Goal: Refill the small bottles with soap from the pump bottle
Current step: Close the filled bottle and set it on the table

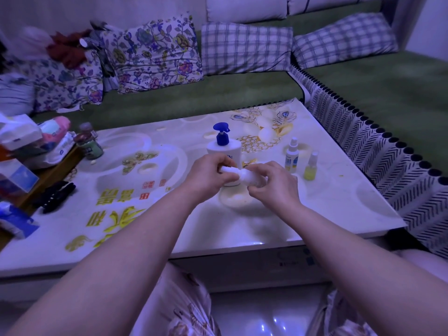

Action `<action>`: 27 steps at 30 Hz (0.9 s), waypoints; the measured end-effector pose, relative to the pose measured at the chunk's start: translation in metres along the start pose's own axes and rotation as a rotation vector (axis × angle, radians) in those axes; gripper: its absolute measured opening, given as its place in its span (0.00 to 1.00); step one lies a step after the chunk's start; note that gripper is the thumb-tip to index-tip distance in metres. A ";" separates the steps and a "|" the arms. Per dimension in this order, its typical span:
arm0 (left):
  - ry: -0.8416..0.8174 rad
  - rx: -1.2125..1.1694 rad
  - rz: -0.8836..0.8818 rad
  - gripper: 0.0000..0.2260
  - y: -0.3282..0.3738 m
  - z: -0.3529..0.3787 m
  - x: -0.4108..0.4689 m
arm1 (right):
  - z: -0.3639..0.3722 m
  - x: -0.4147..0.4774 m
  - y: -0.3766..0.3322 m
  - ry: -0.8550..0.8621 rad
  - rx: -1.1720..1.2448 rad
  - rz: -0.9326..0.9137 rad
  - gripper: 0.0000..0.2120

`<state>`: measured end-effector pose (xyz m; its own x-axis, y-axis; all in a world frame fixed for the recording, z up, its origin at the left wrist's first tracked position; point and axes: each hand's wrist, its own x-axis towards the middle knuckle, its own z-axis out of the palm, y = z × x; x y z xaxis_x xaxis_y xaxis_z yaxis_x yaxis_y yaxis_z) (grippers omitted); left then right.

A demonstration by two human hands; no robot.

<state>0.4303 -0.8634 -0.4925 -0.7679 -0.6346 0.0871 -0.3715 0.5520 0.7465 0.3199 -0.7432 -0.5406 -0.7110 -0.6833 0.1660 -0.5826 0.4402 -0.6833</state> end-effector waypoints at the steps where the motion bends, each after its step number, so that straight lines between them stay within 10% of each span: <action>1: 0.000 0.012 0.007 0.08 0.001 0.000 0.000 | -0.001 0.000 -0.001 -0.004 0.002 0.001 0.19; 11: -0.051 -0.002 0.006 0.21 0.003 0.002 -0.001 | 0.001 -0.002 0.002 -0.032 0.053 0.050 0.20; 18: -0.037 0.238 -0.049 0.03 0.010 0.001 0.005 | -0.002 0.002 0.000 -0.014 0.035 0.039 0.21; 27: -0.004 0.212 -0.089 0.07 0.013 0.003 0.006 | -0.002 0.002 0.002 -0.014 0.036 0.054 0.21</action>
<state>0.4190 -0.8584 -0.4840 -0.7291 -0.6840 0.0239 -0.5389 0.5952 0.5961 0.3165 -0.7423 -0.5401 -0.7355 -0.6672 0.1182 -0.5286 0.4558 -0.7161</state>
